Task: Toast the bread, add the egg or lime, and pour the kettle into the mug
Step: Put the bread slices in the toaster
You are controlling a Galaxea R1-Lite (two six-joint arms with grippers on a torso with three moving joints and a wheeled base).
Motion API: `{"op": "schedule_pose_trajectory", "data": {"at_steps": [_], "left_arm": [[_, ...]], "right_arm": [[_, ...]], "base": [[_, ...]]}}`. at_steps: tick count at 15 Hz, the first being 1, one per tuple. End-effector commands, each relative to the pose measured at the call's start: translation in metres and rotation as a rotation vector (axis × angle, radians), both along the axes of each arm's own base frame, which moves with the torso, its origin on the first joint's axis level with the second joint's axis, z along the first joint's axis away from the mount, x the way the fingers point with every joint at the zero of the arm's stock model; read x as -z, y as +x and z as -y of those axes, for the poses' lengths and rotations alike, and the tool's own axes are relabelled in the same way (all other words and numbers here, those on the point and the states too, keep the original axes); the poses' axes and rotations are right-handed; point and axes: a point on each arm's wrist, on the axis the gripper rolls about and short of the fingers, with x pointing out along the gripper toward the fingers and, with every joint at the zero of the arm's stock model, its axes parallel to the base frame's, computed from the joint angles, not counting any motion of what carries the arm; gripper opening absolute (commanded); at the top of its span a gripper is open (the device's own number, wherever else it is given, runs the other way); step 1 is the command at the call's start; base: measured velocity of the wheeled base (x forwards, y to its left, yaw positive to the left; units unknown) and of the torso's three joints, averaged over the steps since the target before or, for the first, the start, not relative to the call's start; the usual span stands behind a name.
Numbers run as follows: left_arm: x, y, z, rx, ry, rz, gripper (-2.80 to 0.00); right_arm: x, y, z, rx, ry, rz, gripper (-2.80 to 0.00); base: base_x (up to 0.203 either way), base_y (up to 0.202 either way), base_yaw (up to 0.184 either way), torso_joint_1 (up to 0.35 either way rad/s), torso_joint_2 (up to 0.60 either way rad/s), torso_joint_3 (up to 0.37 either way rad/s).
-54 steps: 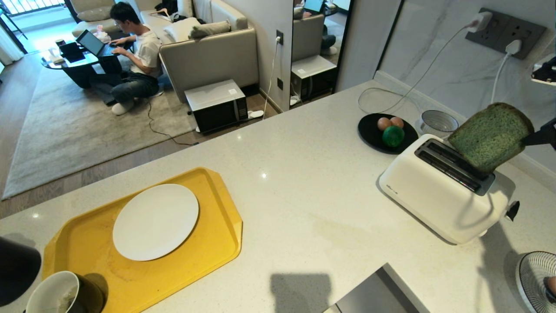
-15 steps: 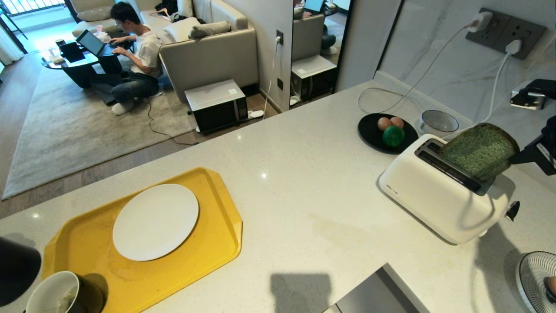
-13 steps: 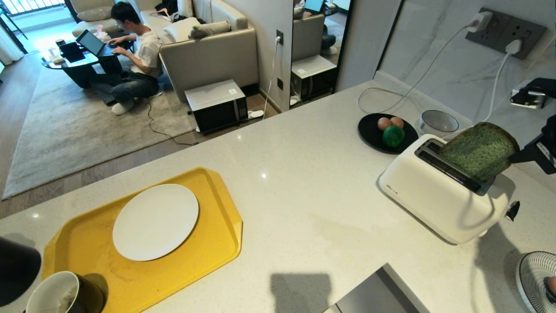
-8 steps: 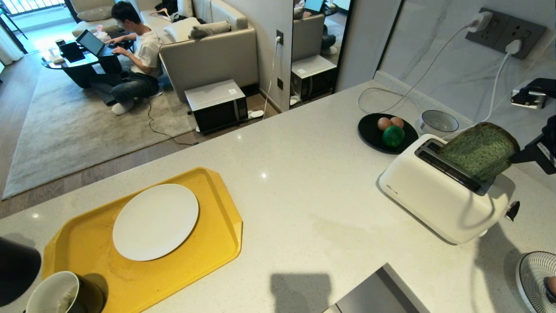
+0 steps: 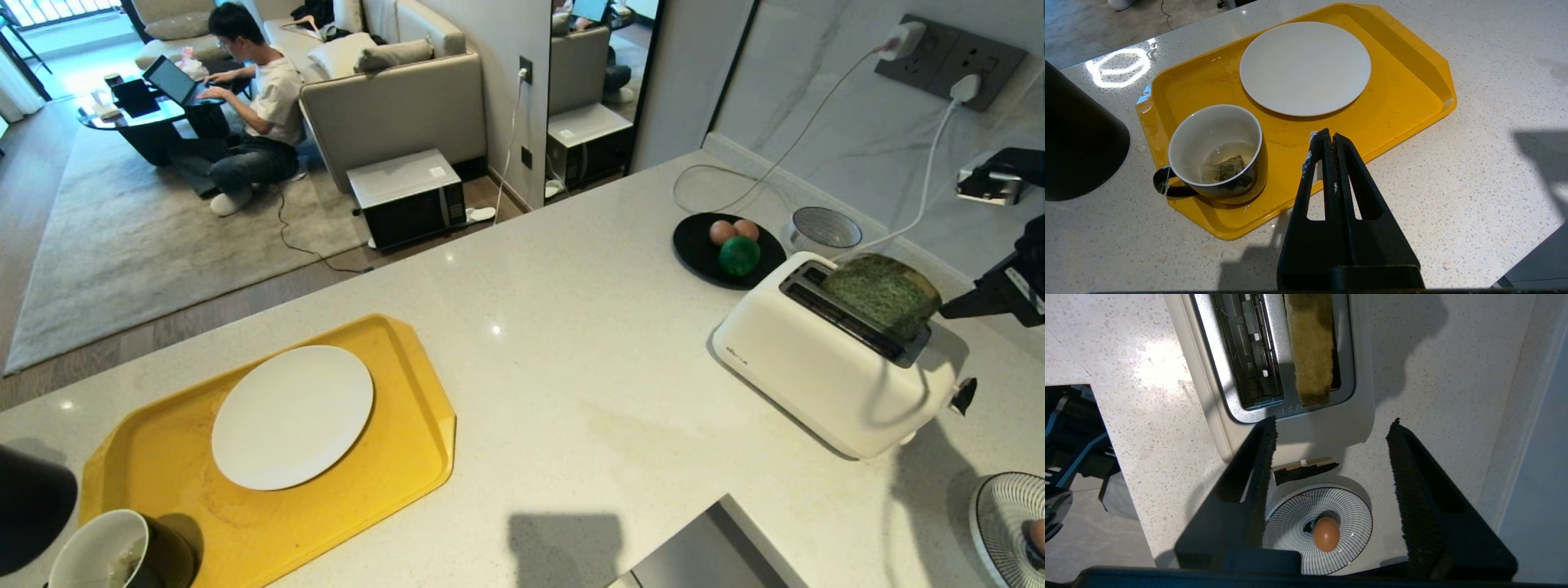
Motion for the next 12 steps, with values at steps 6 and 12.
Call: {"op": "schedule_pose_trajectory", "data": {"at_steps": [6, 12], "left_arm": [[0.000, 0.000, 0.000, 0.000, 0.001, 0.001, -2.80], [0.000, 0.000, 0.000, 0.000, 0.001, 0.001, -2.80]], "right_arm": [[-0.012, -0.016, -0.003, 0.038, 0.037, 0.045, 0.00], [-0.027, -0.061, -0.012, 0.113, 0.100, 0.116, -2.80]], "base": [[0.000, 0.000, 0.000, 0.000, 0.00, 0.000], [0.000, 0.000, 0.000, 0.000, 0.00, 0.000]]}}
